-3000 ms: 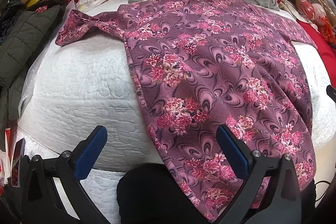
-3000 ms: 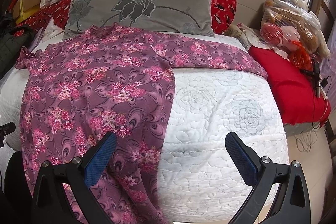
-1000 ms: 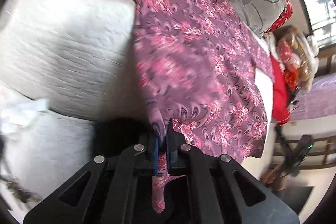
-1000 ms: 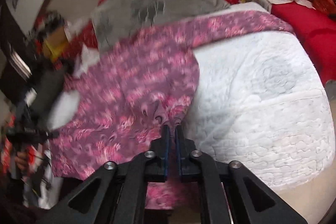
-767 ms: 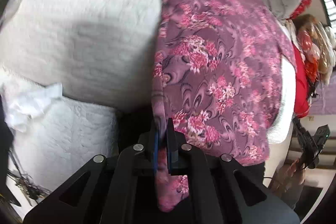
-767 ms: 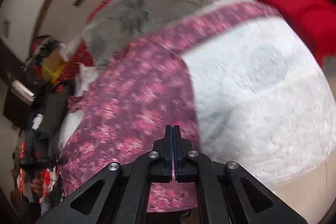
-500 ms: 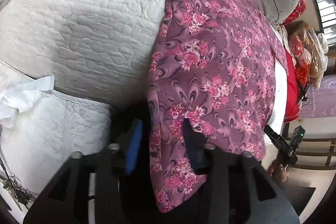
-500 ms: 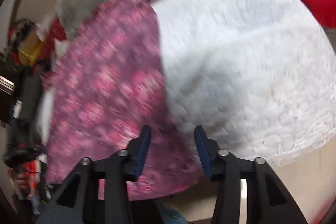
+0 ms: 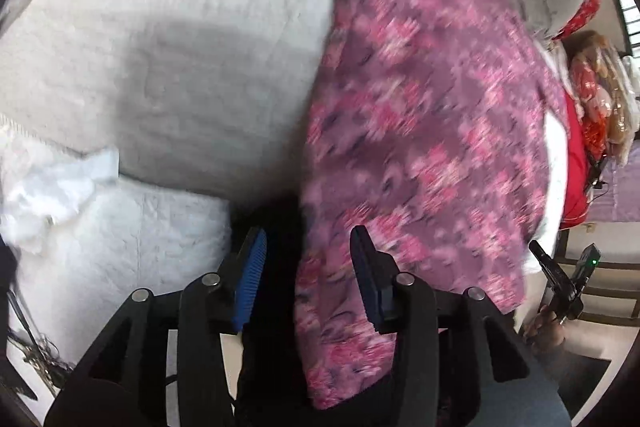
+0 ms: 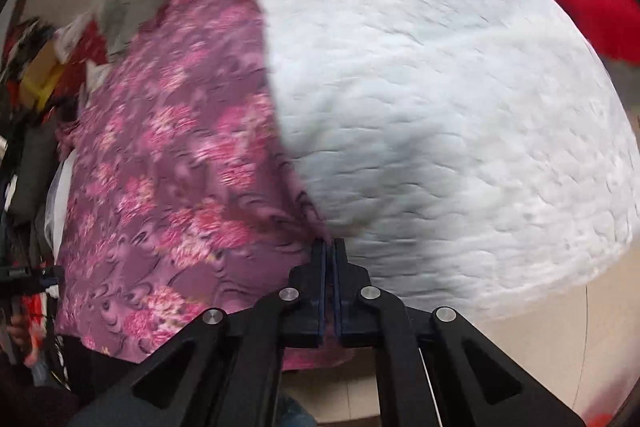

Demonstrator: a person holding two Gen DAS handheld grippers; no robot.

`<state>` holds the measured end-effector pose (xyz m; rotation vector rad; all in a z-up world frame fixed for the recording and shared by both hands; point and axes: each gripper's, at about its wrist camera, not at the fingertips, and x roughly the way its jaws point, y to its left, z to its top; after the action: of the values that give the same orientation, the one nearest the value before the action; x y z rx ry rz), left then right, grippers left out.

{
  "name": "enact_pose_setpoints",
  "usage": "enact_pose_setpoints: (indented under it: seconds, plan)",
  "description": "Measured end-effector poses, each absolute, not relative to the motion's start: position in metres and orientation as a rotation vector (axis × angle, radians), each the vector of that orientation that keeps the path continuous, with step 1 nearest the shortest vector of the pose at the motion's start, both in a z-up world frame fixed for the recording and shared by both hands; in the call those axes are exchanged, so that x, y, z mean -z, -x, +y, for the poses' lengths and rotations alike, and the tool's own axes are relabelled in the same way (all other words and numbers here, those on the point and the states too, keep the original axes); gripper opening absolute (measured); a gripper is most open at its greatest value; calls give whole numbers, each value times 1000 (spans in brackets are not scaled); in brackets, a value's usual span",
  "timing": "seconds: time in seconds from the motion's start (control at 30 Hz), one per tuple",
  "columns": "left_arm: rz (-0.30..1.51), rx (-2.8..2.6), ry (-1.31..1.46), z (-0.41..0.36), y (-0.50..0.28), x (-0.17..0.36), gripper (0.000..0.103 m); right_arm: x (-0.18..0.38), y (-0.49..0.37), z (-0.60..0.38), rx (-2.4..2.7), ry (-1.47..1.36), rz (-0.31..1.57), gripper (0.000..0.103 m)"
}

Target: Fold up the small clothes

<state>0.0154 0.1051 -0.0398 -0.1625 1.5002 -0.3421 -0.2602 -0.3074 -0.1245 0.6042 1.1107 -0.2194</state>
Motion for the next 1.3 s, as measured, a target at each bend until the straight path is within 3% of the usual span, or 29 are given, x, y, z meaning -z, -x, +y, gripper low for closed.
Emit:
enact_pose_setpoints:
  seconds: [0.07,0.13,0.2,0.23,0.27,0.6,0.8,0.87,0.9,0.93,0.97,1.0,1.03,1.07,1.2,1.3]
  plan:
    - [1452,364,151,95,-26,26,42,110,260,-324,233,-640,1064,7]
    - [1402,377,122,73,-45,13,50,91,258,-351,251,-719,951,9]
    - [1376,380,105,53,-63,8,54,75,254,-389,311,-797,852,24]
    - [1369,380,95,42,-72,9,54,68,249,-418,361,-855,788,41]
    - [1365,380,86,28,-82,10,54,66,246,-435,391,-884,753,50]
    - [1338,380,73,-70,-159,47,54,117,210,-633,698,-1384,439,51]
    - [1340,386,77,-83,-168,59,57,153,149,-664,698,-1450,448,54]
    - [1336,397,91,-83,-170,56,57,163,128,-668,675,-1446,470,64]
    - [1339,401,104,-81,-171,55,57,166,122,-669,674,-1441,485,64]
    - [1341,406,123,-80,-173,53,57,167,116,-670,692,-1423,486,64]
    - [1339,408,135,-79,-175,51,57,166,115,-672,694,-1420,464,55]
    - [1330,411,148,-77,-178,47,57,163,118,-672,704,-1423,404,39]
    - [1317,413,156,-77,-181,43,57,159,123,-674,706,-1430,365,12]
    - [1290,414,159,-77,-186,37,57,156,125,-675,708,-1433,338,7]
    - [1232,385,150,-77,-203,32,57,103,134,-678,730,-1238,263,6]
    - [1276,363,174,-77,-216,48,57,78,117,-674,796,-1075,406,6]
